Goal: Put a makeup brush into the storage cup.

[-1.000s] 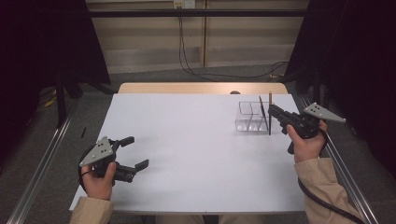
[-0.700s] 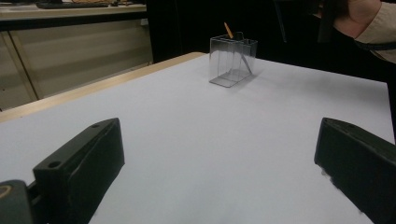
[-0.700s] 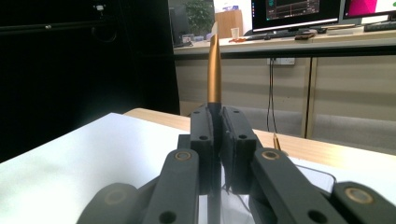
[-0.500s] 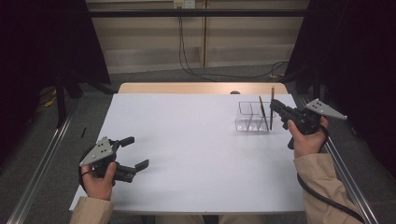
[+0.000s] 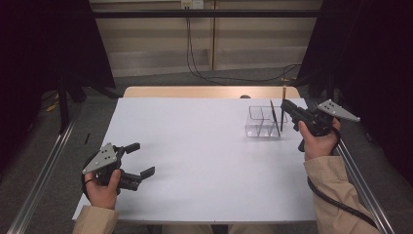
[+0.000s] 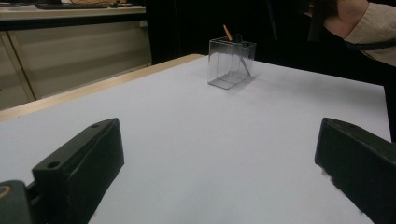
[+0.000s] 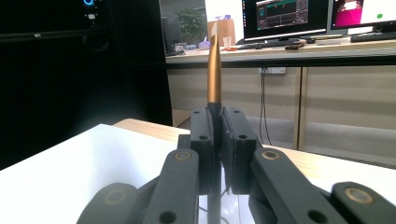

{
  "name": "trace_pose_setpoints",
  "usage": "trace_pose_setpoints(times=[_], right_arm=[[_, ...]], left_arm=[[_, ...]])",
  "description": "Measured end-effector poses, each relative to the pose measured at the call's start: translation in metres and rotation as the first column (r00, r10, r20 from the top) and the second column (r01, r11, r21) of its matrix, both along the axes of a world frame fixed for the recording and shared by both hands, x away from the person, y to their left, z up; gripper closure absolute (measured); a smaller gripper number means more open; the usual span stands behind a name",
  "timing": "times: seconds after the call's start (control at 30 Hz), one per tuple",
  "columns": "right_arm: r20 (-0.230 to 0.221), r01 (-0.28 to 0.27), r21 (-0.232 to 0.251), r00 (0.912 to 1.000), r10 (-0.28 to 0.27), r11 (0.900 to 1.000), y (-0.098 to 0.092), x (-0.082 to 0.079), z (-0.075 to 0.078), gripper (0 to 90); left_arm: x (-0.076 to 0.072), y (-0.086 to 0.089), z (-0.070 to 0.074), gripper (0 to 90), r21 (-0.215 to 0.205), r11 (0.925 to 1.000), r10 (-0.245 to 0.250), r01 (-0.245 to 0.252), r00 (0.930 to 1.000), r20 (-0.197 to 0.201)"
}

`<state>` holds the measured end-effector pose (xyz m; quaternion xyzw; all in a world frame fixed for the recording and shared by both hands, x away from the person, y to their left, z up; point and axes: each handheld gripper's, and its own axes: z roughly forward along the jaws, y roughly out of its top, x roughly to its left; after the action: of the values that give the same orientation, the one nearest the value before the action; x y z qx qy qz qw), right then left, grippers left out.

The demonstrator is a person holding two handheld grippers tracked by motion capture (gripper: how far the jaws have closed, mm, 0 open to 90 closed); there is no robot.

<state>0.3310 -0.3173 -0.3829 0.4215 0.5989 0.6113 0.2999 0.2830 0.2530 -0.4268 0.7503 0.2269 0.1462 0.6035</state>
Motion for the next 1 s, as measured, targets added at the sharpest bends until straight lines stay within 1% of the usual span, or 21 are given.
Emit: trace_pose_setpoints(times=[0.07,0.13,0.23,0.27,0.33,0.57,0.83,1.0], right_arm=[[-0.007,0.0,-0.003,1.0,0.0,1.0,0.001,0.002,0.0,83.8],[-0.007,0.002,-0.007,1.0,-0.003,1.0,0.001,0.003,0.0,83.7],[-0.007,0.007,-0.007,0.9999,-0.007,1.0,0.001,0.005,0.0,83.7],[-0.009,0.008,-0.003,0.9999,-0.008,1.0,0.001,0.006,0.0,83.8],[-0.011,0.01,-0.006,0.9999,-0.01,1.0,0.001,0.007,0.001,83.7],[-0.006,0.014,-0.015,0.9999,-0.015,1.0,0.003,0.012,0.002,83.7],[-0.006,0.024,0.004,0.9997,-0.024,1.0,0.002,0.017,0.003,83.7],[-0.007,0.027,0.005,0.9996,-0.027,1.0,0.001,0.021,0.003,83.8]], left_arm=[[0.0,0.0,0.0,1.1,-0.001,1.0,-0.001,0.001,1.0,-0.001],[0.0,0.0,0.0,1.1,0.007,1.0,-0.003,0.003,1.0,0.001],[0.0,-0.001,0.0,1.2,0.004,1.0,-0.004,0.004,1.0,0.002],[0.0,-0.001,0.0,1.1,-0.002,1.0,-0.002,0.002,1.0,0.0],[0.0,0.0,0.0,1.2,0.001,1.0,-0.003,0.003,1.0,0.001],[0.0,0.0,0.0,1.2,-0.001,1.0,-0.003,0.003,1.0,0.001],[-0.001,0.0,0.0,1.2,-0.005,1.0,-0.002,0.002,1.0,0.001],[0.0,0.001,0.0,1.2,-0.004,1.0,-0.004,0.004,1.0,0.004]])
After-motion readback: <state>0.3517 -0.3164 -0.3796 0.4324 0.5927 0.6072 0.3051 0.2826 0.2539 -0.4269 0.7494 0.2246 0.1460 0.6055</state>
